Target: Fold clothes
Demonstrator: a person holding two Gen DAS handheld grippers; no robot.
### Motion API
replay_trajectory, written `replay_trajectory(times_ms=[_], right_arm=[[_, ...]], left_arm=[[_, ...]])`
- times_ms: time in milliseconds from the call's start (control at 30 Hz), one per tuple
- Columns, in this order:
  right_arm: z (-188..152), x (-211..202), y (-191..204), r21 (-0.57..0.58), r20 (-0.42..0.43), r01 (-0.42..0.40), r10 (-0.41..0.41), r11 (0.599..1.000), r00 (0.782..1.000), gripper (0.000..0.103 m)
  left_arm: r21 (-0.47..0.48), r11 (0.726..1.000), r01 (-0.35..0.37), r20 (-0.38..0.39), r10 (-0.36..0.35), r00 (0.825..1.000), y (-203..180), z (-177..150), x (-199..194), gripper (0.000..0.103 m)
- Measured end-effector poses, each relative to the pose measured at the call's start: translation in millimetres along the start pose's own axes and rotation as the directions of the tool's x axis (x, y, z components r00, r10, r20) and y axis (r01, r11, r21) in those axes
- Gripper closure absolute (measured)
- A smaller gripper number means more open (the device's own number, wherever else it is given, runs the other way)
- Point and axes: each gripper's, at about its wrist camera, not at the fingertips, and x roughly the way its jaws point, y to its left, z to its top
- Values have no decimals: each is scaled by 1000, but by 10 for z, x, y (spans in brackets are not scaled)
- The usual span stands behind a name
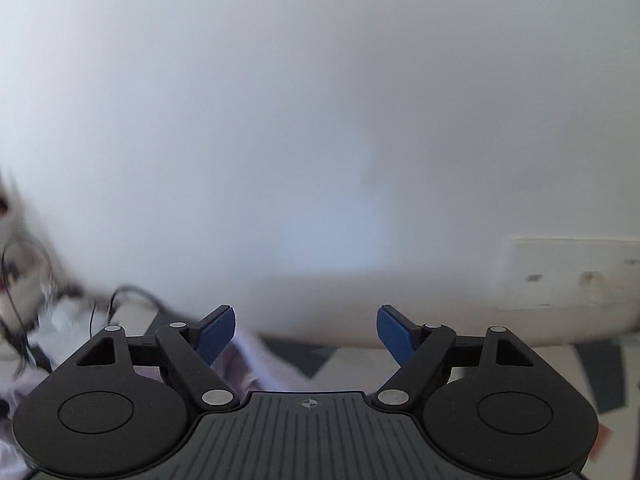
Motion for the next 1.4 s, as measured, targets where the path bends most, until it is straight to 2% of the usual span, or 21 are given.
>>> replay_trajectory(times_ms=[167, 300, 433, 500, 600, 700, 767, 867, 967, 1000, 1067, 1100, 1167, 1233, 1333, 1400], right_arm=[[68, -1019, -788, 87, 106, 88, -97, 992, 990, 28], [-9, -1890, -1445, 178, 174, 169, -200, 969, 964, 27], [-234, -2625, -1963, 216, 180, 264, -304, 940, 935, 27], [-429, -2910, -2177, 218, 154, 308, -345, 926, 926, 27], [-873, -2987, -2321, 240, 89, 333, -363, 912, 928, 27], [-1274, -2876, -2218, 194, 56, 418, -436, 887, 898, 28], [-1374, -2970, -2255, 198, 68, 433, -453, 879, 889, 28], [-1368, -3230, -2480, 250, 95, 445, -479, 860, 873, 27], [-1335, -3529, -2697, 289, 133, 504, -556, 814, 821, 23], [-1349, -3601, -2759, 305, 137, 509, -566, 805, 813, 23], [-1405, -3715, -2874, 339, 138, 503, -571, 795, 809, 22], [-1451, -3719, -2908, 351, 131, 487, -557, 799, 820, 22], [-1571, -3646, -2941, 370, 109, 435, -503, 821, 857, 23], [-1727, -3406, -2855, 365, 58, 381, -429, 850, 902, 23], [-2007, -2910, -2535, 318, -18, 258, -266, 912, 964, 23], [-2169, -2568, -2285, 286, -73, 169, -155, 943, 985, 23]], left_arm=[[32, 999, -16, 22, 15, 1000, -72, -137, -423, 10], [-24, 999, -39, 13, 40, 999, -52, -233, -657, 9], [-70, 998, 3, -7, -3, 1000, -169, -358, -852, 9], [-46, 997, 59, -27, -60, 998, -372, -453, -909, 8], [28, 988, 151, -77, -148, 986, -771, -618, -953, 8], [122, 979, 167, -72, -159, 985, -1112, -715, -1107, 8], [145, 976, 165, -52, -159, 986, -1221, -735, -1239, 8], [82, 982, 172, -53, -169, 984, -1202, -726, -1390, 8], [-4, 985, 174, -59, -174, 983, -1128, -767, -1502, 8], [-12, 984, 177, -61, -177, 982, -1130, -803, -1523, 7], [-6, 981, 192, -79, -192, 978, -1173, -894, -1524, 5], [-2, 980, 199, -101, -199, 975, -1230, -953, -1487, 5], [4, 975, 223, -155, -220, 963, -1381, -1075, -1362, 5], [-5, 965, 262, -206, -258, 944, -1564, -1214, -1191, 5], [-14, 947, 321, -300, -310, 902, -1894, -1412, -927, 5], [-1, 940, 342, -360, -319, 877, -2104, -1522, -783, 5]])
